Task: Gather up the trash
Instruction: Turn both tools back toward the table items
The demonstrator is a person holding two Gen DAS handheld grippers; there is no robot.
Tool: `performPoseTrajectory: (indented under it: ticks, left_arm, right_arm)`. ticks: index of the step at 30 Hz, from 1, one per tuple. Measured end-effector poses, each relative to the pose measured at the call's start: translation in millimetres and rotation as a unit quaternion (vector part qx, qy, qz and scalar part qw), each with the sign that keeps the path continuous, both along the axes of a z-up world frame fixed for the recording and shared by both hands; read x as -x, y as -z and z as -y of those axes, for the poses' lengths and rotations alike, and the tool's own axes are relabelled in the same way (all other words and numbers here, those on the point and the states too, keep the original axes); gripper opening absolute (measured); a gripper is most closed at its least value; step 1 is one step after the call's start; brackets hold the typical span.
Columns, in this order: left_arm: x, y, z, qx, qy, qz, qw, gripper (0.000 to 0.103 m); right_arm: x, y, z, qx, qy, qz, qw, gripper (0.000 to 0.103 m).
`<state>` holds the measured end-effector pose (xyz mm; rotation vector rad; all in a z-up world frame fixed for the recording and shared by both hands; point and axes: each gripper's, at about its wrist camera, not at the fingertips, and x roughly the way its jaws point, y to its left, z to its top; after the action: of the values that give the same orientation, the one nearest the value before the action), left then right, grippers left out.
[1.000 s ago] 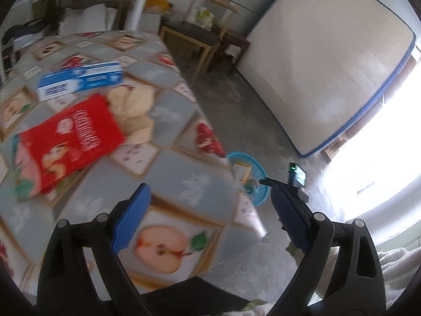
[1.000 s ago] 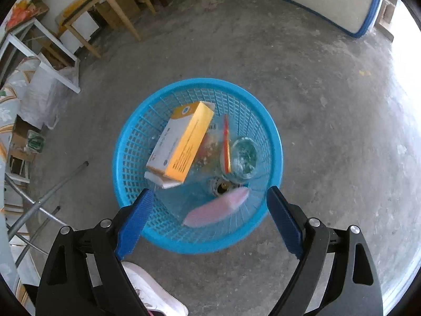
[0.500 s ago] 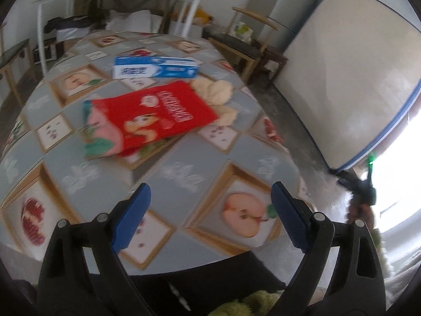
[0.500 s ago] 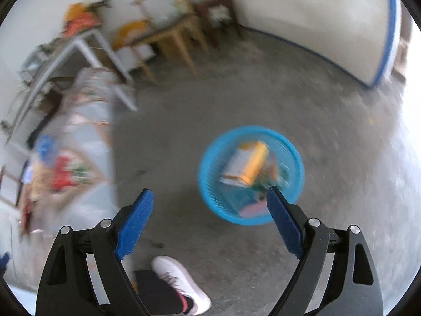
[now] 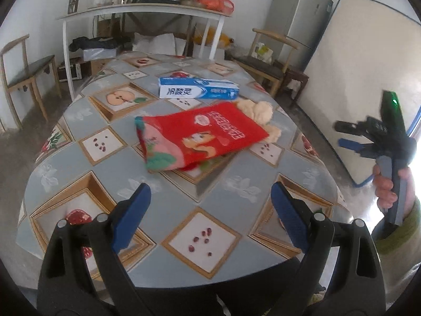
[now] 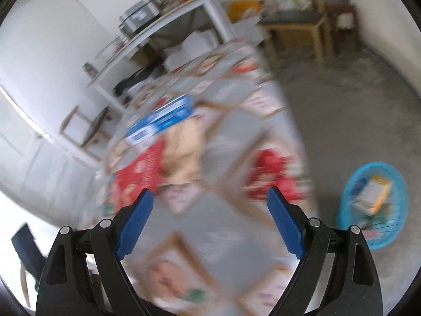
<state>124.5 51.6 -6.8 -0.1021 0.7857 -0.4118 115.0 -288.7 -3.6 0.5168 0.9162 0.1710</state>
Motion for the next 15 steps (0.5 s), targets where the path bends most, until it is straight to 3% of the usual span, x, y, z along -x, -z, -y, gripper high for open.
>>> performPoseTrajectory:
  ticks: [2,5,9,12,15]
  left_arm:
    - [-2.1,1.7,-6.1,0.012,-0.008,-0.006,0.9999,0.088]
    - [-5.9,7.5,-19.0,0.027,-0.031,-0.015,0.9990,0.088]
    - [-7.1,16.1,-36.5,0.029,-0.060,-0.028,0.9974,0.086]
    - [-5.8,20.1,-45.9,0.023,-0.074,-0.033,0.9964,0.083]
    - [-3.7,21.9,-54.9,0.023,-0.084,-0.035,0.9956,0.080]
  right_arm:
    - [-14.1,8.0,-21.8,-0.057,-0.028,-0.021,0.998,0.085]
    - [-28.6,28.8,-61.1,-0.145,-0.070,-0.075,0.984,0.085]
    - [-36.0,57.8,-111.5,-0.176,-0.101,-0.131,0.970,0.081]
    - [-41.7,70.4,-131.4,-0.195,-0.080,-0.134,0.968,0.078]
    - [-48.8,84.5,-134.8,-0.244,-0.029,-0.141,0.959,0.075]
